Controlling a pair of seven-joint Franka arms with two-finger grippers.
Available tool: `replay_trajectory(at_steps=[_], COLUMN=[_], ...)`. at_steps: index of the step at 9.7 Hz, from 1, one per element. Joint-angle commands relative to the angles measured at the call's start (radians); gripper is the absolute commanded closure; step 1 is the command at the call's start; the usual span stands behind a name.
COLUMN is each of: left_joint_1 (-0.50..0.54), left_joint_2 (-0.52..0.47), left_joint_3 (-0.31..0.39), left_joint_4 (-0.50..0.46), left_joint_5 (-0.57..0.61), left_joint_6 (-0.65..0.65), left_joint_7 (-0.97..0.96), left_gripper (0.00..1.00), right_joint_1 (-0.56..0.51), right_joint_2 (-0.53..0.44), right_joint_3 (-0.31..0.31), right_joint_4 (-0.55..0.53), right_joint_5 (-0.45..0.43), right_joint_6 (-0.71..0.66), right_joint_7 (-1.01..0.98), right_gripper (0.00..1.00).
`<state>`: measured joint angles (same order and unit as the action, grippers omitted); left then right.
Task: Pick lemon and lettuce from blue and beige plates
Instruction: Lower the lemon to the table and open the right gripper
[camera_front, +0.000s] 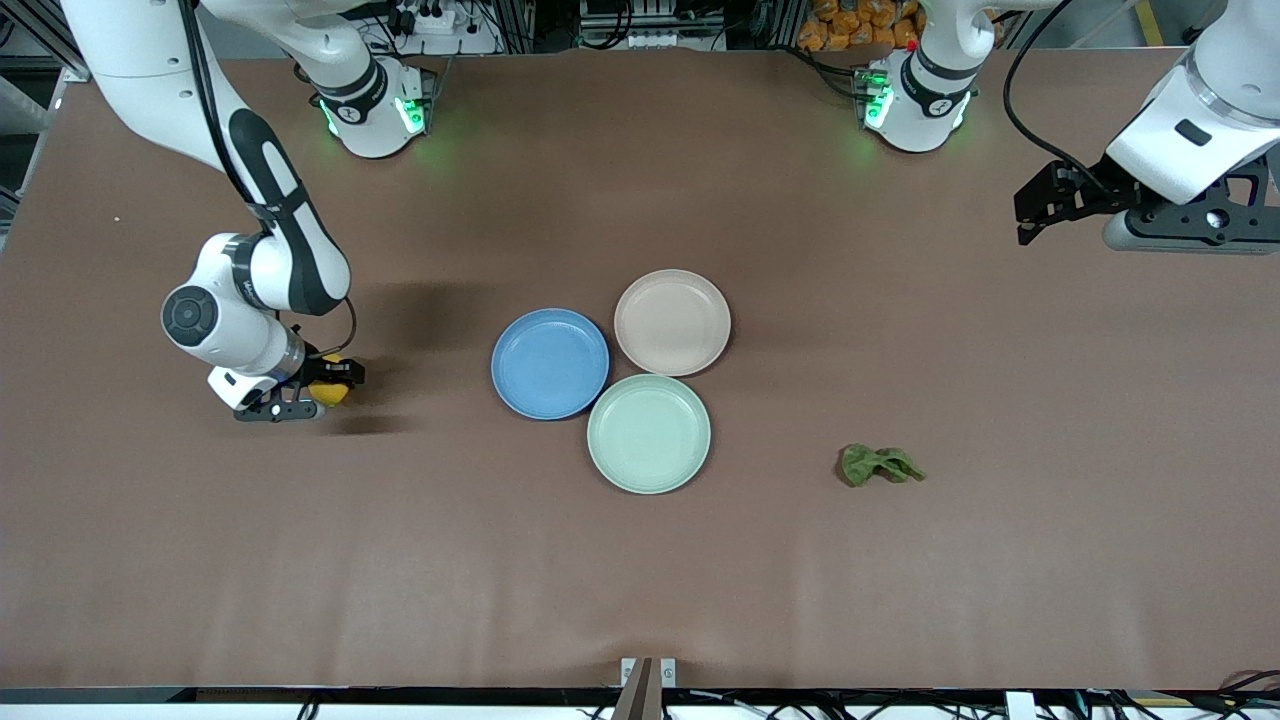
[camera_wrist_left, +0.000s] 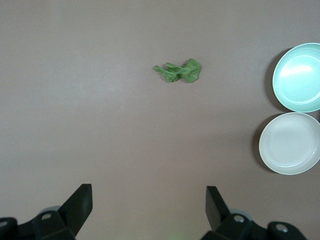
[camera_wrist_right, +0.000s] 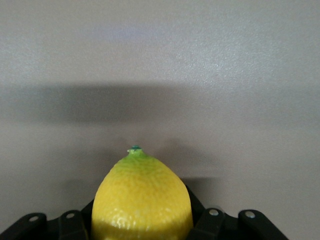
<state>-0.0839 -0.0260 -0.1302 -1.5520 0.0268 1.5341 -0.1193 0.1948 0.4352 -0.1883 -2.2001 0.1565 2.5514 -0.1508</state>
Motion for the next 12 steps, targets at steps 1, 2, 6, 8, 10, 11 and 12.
replay_trajectory(at_steps=[1, 2, 6, 8, 10, 11, 12], left_joint_1=[0.007, 0.007, 0.010, 0.015, 0.015, 0.013, 0.015], left_joint_2=[0.003, 0.005, 0.006, 0.006, 0.011, 0.011, 0.009], left_joint_3=[-0.006, -0.006, -0.003, -0.002, -0.003, -0.005, -0.006], left_joint_4=[0.020, 0.020, 0.015, 0.017, 0.018, 0.018, 0.023], left_joint_5=[-0.013, -0.013, -0.052, -0.070, -0.067, -0.067, -0.067], left_joint_6=[-0.020, -0.020, -0.020, -0.020, -0.020, -0.020, -0.020], left_joint_7=[0.014, 0.013, 0.012, 0.012, 0.021, 0.017, 0.023], left_gripper=[0.00, 0.00, 0.00, 0.00, 0.00, 0.00, 0.00], right_joint_1=[0.006, 0.006, 0.009, 0.012, 0.002, 0.000, -0.001], right_joint_2=[0.002, 0.007, 0.010, 0.004, -0.001, -0.003, -0.004], right_joint_3=[0.001, 0.001, 0.001, 0.001, 0.000, 0.000, -0.008], right_joint_4=[-0.013, -0.007, 0.013, 0.072, 0.170, 0.213, 0.256], right_joint_5=[0.034, 0.034, 0.035, 0.037, 0.040, 0.040, 0.040], right_joint_6=[0.015, 0.013, -0.002, -0.112, -0.268, -0.328, -0.382], right_joint_7=[-0.030, -0.027, -0.018, -0.018, -0.018, -0.018, -0.018], right_gripper=[0.47, 0.38, 0.00, 0.00, 0.00, 0.00, 0.00])
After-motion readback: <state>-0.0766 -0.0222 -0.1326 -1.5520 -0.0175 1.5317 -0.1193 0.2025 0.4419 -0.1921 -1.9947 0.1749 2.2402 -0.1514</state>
